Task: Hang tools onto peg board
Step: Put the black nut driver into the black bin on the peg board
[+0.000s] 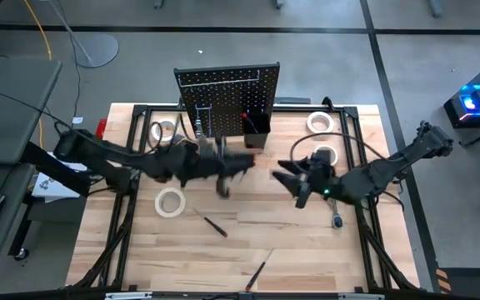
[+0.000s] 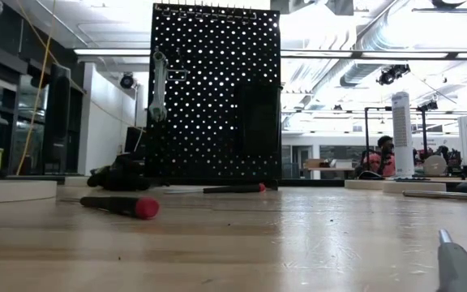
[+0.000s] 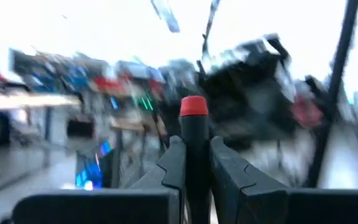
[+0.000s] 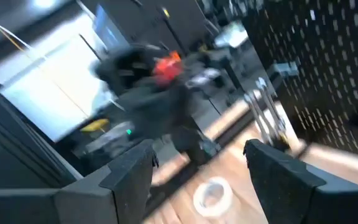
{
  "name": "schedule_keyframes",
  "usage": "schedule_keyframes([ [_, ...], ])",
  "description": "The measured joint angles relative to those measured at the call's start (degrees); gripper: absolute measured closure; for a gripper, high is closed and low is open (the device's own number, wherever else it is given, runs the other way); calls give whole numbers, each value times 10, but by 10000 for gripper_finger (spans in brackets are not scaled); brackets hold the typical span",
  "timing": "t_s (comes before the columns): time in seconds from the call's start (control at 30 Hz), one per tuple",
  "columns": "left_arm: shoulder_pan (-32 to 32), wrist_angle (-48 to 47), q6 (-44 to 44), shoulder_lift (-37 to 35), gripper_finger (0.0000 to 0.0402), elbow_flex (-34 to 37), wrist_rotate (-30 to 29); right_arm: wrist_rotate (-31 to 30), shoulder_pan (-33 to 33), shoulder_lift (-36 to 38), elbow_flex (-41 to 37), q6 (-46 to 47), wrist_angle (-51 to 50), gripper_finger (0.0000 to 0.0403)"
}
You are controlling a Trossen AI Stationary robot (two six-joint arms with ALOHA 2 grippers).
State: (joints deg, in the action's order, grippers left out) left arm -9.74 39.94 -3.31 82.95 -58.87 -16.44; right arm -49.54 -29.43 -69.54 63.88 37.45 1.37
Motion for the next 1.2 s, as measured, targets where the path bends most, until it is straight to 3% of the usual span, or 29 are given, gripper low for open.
schedule_keyframes([
  [0.17, 67, 163, -59, 79, 368, 0, -43, -1, 0, 35, 0, -74, 41, 158],
  [0.3, 85, 169, -43, 133, 368, -10, -180, -21, -3, 54, 0, -106, 47, 158],
  [0.4, 104, 180, -21, 152, 368, -32, -238, -40, -12, 58, 0, -129, 55, 158],
  [0.73, 163, 169, 153, 172, 368, -136, -229, -76, -26, 58, 0, -174, 46, 158],
  [1.13, 166, 130, 196, 253, 366, -166, -265, -75, -26, 59, 0, -184, 40, 158],
  [1.2, 170, 130, 195, 259, 344, -166, -271, -75, -26, 59, 0, -182, 40, 158],
])
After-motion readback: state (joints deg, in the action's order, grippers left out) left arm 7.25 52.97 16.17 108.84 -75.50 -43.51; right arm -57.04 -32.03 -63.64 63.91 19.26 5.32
